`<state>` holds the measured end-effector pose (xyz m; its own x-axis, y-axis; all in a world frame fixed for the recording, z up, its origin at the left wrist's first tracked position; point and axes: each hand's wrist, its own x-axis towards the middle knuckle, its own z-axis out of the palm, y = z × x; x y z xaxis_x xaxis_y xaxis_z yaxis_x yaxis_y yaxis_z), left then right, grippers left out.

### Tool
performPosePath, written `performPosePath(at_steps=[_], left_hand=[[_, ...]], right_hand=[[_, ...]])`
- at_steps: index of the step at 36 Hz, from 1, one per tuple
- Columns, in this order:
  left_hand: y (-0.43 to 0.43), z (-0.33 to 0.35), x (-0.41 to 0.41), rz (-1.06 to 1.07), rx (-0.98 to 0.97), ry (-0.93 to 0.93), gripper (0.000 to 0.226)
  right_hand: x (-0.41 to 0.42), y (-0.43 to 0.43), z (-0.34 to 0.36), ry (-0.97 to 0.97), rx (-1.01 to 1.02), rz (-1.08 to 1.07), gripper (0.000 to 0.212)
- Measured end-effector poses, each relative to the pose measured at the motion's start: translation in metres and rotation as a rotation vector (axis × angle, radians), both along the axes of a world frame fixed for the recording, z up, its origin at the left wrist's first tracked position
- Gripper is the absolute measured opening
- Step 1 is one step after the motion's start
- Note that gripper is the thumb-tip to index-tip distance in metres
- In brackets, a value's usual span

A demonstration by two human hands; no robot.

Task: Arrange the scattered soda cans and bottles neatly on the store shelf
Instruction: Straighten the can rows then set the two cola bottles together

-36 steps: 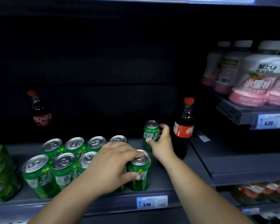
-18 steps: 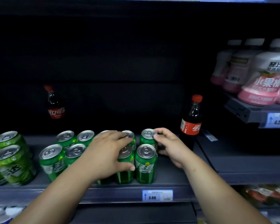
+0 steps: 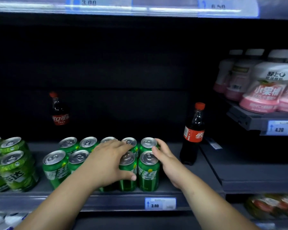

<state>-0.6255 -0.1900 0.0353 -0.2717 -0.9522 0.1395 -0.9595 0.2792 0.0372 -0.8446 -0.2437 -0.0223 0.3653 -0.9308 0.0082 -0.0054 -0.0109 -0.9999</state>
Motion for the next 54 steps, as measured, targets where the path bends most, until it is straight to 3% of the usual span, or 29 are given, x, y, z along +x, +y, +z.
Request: performPosePath(at_steps=[6,12,18,21,26,31,39,47,54], left_hand=[[0.0,0.003,0.004,-0.024,-0.007,-0.045,0.117],[0.001,-0.005,0.004,-0.016,-0.077,-0.107,0.117],[0.002,-0.009,0.003,-0.023,-0.142,-0.108,0.112],[0.002,-0.009,0.003,-0.022,-0.151,-0.111,0.111],[0.003,-0.005,0.007,-0.049,-0.095,-0.072,0.113],[0.012,-0.002,0.022,-0.008,-0.017,-0.089,0.118],[0.021,-0.013,0.025,0.051,-0.087,-0.161,0.111],[0.027,-0.007,0.042,0.075,-0.115,-0.101,0.115],[0.039,-0.003,0.088,0.193,-0.136,-0.085,0.119]], right_hand=[[0.01,0.011,-0.008,-0.11,0.036,-0.008,0.08],[0.026,0.013,-0.022,-0.218,0.054,-0.094,0.057],[0.028,0.016,-0.021,-0.233,0.061,-0.101,0.067],[0.03,0.015,-0.022,-0.208,0.044,-0.129,0.058],[0.021,0.017,-0.02,-0.11,0.014,-0.091,0.075],[0.005,0.024,-0.027,-0.058,-0.063,-0.008,0.119],[0.014,0.027,-0.026,-0.073,-0.165,0.029,0.105],[0.002,0.025,-0.015,0.087,-0.147,0.024,0.134],[0.014,0.037,0.025,0.458,-0.415,-0.09,0.118]])
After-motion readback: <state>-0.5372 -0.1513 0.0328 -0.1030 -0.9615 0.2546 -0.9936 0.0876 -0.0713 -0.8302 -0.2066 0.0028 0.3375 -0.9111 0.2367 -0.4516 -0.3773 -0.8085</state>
